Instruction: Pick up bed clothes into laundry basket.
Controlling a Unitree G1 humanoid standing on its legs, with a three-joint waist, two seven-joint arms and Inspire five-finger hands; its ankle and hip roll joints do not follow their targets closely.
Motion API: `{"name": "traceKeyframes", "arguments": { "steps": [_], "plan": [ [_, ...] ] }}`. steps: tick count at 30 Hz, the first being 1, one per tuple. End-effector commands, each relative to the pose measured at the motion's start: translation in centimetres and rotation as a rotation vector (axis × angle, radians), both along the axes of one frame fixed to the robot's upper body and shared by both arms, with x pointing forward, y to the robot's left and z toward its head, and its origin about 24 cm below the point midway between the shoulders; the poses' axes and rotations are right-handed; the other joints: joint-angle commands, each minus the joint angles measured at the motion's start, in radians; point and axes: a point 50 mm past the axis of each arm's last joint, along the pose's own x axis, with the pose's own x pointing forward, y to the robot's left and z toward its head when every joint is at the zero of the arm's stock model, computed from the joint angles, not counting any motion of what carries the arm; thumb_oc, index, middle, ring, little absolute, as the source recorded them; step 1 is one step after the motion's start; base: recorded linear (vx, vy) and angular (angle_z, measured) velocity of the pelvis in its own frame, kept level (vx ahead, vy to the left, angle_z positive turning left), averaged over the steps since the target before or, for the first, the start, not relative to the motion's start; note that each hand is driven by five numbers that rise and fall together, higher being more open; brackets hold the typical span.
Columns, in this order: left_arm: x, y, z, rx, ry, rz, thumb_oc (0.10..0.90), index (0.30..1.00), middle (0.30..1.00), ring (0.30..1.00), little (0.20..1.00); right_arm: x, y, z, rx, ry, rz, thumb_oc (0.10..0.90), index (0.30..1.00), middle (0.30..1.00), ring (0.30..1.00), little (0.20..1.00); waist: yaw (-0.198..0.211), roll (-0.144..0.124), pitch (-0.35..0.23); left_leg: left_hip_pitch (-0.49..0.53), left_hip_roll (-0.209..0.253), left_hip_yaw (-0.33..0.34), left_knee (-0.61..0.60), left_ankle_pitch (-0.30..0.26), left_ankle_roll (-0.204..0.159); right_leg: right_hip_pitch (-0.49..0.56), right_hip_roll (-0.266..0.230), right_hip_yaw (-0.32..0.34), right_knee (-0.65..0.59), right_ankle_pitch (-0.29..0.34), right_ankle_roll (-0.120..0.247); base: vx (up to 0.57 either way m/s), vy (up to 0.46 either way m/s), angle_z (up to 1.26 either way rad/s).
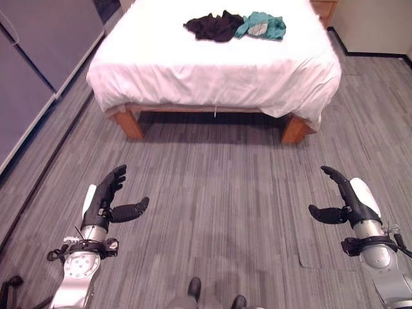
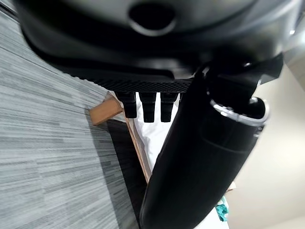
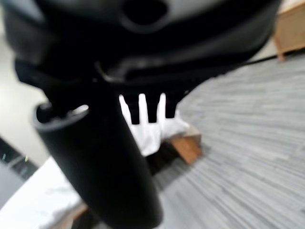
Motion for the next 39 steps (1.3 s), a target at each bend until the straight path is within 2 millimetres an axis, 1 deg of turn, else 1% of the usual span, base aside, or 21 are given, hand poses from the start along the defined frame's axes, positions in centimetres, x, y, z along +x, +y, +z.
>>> {"name": "traceKeyframes", "arguments": {
  "steps": [1,2,3,4,5,8,11,14,15,17,19,20,21,22,24,26,28,29,33,37,39],
  "plan": [
    [0.3,-0.3,4.7,0.07,-0.224,-0.05,0.8,0.9,0.9,0.9,0.9,1.4,0.8,6.1,-0.09,-0.231,0.094,0.8,0.9,0.9,0.9,0.9,-0.007,-0.019,-0.048,-0.05,0.002,0.068,0.022,-0.035,0.016,0.099,-0.023,-0.022,-0.322,0.218,0.138,0.3,0.08,-0.28],
    [0.2,-0.2,4.7,0.069,-0.225,-0.044,0.8,0.9,0.9,0.9,0.9,1.6,0.9,6.1,-0.092,-0.229,0.097,0.8,0.9,0.9,0.9,0.9,0.007,-0.019,-0.053,-0.077,0.007,0.08,0.006,-0.038,0.016,0.104,-0.031,-0.02,-0.322,0.208,0.141,0.55,0.261,-0.06],
    [-0.1,0.1,4.5,0.054,-0.22,-0.028,0.8,0.9,0.9,0.9,0.9,2.2,1.2,6.4,-0.097,-0.228,0.123,0.8,0.9,0.9,0.9,0.9,0.066,0.001,-0.07,-0.109,0.038,0.101,-0.184,-0.05,0.022,0.148,-0.027,-0.01,-0.322,0.141,0.162,0.47,0.235,-0.19],
    [-0.1,0.1,4.5,0.052,-0.22,-0.027,0.8,0.9,0.9,0.9,0.9,2.2,1.2,6.4,-0.098,-0.228,0.124,0.8,0.9,0.9,0.9,0.9,0.066,0.0,-0.069,-0.105,0.036,0.105,-0.198,-0.037,0.024,0.145,-0.03,-0.009,-0.322,0.146,0.163,0.82,0.415,-0.21],
    [-0.3,0.2,4.2,0.047,-0.21,-0.019,0.8,0.9,0.9,0.9,0.9,2.4,1.6,6.3,-0.09,-0.223,0.151,0.8,0.9,0.9,0.9,0.9,0.116,0.034,-0.116,-0.046,0.051,0.061,-0.493,0.015,0.02,0.184,0.004,0.004,-0.322,0.093,0.179,0.61,0.286,-0.08],
    [-0.1,0.0,4.1,0.067,-0.199,-0.029,0.8,0.9,0.9,0.9,0.9,2.7,1.9,6.0,-0.093,-0.216,0.16,0.8,0.9,0.9,0.9,0.9,0.143,0.025,-0.139,0.04,0.026,0.024,-0.771,0.096,-0.01,0.261,-0.012,0.014,-0.322,0.042,0.2,0.58,0.244,-0.4],
    [0.5,-0.3,3.9,0.083,-0.177,-0.053,0.8,0.9,0.9,0.9,0.9,2.7,1.9,5.6,-0.096,-0.204,0.147,0.8,0.9,0.9,0.9,0.9,0.137,0.015,-0.17,0.047,0.053,0.014,-0.789,0.116,-0.012,0.316,-0.046,0.027,-0.322,0.018,0.241,0.65,0.409,-0.03],
    [1.0,-0.7,3.6,0.089,-0.153,-0.074,0.8,0.9,0.9,0.9,0.9,2.7,2.7,3.5,-0.05,-0.17,0.117,0.8,0.9,0.9,0.9,0.9,0.114,-0.037,-0.203,0.111,0.023,0.014,-0.789,0.122,0.001,0.33,-0.178,0.029,-0.242,0.249,0.309,0.53,0.466,-0.07],
    [1.0,-0.8,3.9,0.104,-0.15,-0.093,0.8,0.9,0.9,0.9,0.9,3.0,2.8,3.3,-0.047,-0.166,0.111,0.8,0.9,0.9,0.9,0.9,0.103,-0.029,-0.196,0.144,0.026,0.009,-0.789,0.111,0.015,0.28,-0.206,0.055,-0.155,0.325,0.306,0.29,0.341,-0.14],
    [1.0,-0.5,4.2,0.13,-0.147,-0.099,0.8,0.9,0.9,0.9,0.9,3.2,3.1,3.4,-0.037,-0.18,0.107,0.8,0.9,0.9,0.9,0.9,0.095,-0.002,-0.198,0.181,0.06,-0.006,-0.789,0.094,0.03,0.242,-0.231,0.057,-0.032,0.379,0.296,0.3,0.305,-0.43],
    [1.0,-0.4,4.4,0.14,-0.149,-0.098,0.8,0.9,0.9,0.9,0.9,3.3,3.3,3.5,-0.032,-0.19,0.107,0.8,0.9,0.9,0.9,0.9,0.092,0.014,-0.198,0.196,0.082,-0.014,-0.789,0.083,0.037,0.207,-0.216,0.077,0.053,0.377,0.277,0.27,0.247,-0.34],
    [1.5,-0.5,4.8,0.144,-0.163,-0.102,0.8,0.9,0.9,0.9,0.9,3.1,3.2,3.9,-0.038,-0.211,0.098,0.8,0.9,0.9,0.9,0.9,0.067,0.013,-0.203,0.233,0.09,-0.023,-0.789,0.048,0.049,0.153,-0.135,0.113,0.163,0.334,0.249,0.24,0.19,0.01],
    [1.5,-0.6,4.8,0.144,-0.164,-0.103,0.8,0.9,0.9,0.9,0.9,3.1,3.2,3.9,-0.039,-0.211,0.097,0.8,0.9,0.9,0.9,0.9,0.069,0.016,-0.205,0.229,0.094,-0.023,-0.789,0.052,0.049,0.148,-0.131,0.114,0.163,0.338,0.247,0.54,0.288,0.3],
    [1.8,-0.9,5.2,0.154,-0.178,-0.123,0.8,0.9,0.9,0.9,0.9,3.1,2.8,4.6,-0.055,-0.243,0.088,0.8,0.9,0.9,0.9,0.9,0.049,0.015,-0.197,0.274,0.101,-0.031,-0.789,0.029,0.051,0.088,-0.058,0.096,0.197,0.277,0.247,0.41,0.115,0.32],
    [1.9,-0.9,5.5,0.158,-0.186,-0.128,0.8,0.9,0.9,0.9,0.9,3.2,2.9,5.1,-0.054,-0.263,0.092,0.8,0.9,0.9,0.9,0.9,0.038,0.021,-0.19,0.297,0.115,-0.042,-0.789,0.019,0.046,0.052,-0.032,0.068,0.172,0.238,0.242,0.41,0.049,0.3],
    [2.0,-1.0,5.4,0.148,-0.18,-0.139,0.8,0.9,0.9,0.9,0.9,3.6,3.0,5.8,-0.045,-0.291,0.093,0.8,0.9,0.9,0.9,0.9,0.002,0.0,-0.161,0.397,0.128,-0.059,-0.789,-0.053,0.038,-0.033,0.013,0.014,-0.031,0.185,0.235,0.49,-0.091,0.25],
    [2.0,-1.0,5.4,0.146,-0.179,-0.136,0.8,0.9,0.9,0.9,0.9,3.6,2.9,5.7,-0.043,-0.289,0.084,0.8,0.9,0.9,0.9,0.9,-0.015,-0.009,-0.154,0.425,0.121,-0.068,-0.789,-0.068,0.036,-0.051,0.022,0.009,-0.125,0.209,0.242,0.48,-0.074,0.38],
    [2.1,-0.9,5.1,0.143,-0.176,-0.125,0.8,0.9,0.9,0.9,0.9,3.6,2.7,5.9,-0.051,-0.299,0.071,0.8,0.9,0.9,0.9,0.9,-0.042,-0.008,-0.151,0.498,0.14,-0.082,-0.789,-0.134,0.031,-0.09,0.028,-0.015,-0.296,0.289,0.266,0.79,-0.084,0.7],
    [1.8,-0.6,4.8,0.123,-0.182,-0.092,0.8,0.9,0.9,0.9,0.9,3.6,2.5,6.3,-0.099,-0.304,0.063,0.8,0.9,0.9,0.9,0.9,-0.082,0.03,-0.154,0.615,0.213,-0.086,-0.789,-0.212,0.006,-0.281,-0.026,-0.067,-0.322,0.357,0.313,0.6,-0.054,0.47],
    [1.4,-0.8,4.2,0.093,-0.177,-0.085,0.8,0.9,0.9,0.9,0.9,2.8,1.8,6.8,-0.156,-0.313,0.031,0.8,0.9,0.9,0.9,0.9,-0.104,0.002,-0.194,0.631,0.283,-0.076,-0.789,-0.246,-0.05,-0.192,-0.065,-0.075,-0.322,0.406,0.306,0.51,-0.186,0.52],
    [1.0,-0.9,3.4,0.065,-0.154,-0.07,0.8,0.9,0.9,0.9,0.9,1.8,0.9,6.6,-0.195,-0.306,-0.02,0.8,0.9,0.9,0.9,0.9,-0.132,0.02,-0.223,0.622,0.353,-0.06,-0.789,-0.18,-0.108,-0.16,-0.055,-0.089,-0.31,0.403,0.301,0.48,-0.171,0.76]
  ]
}}
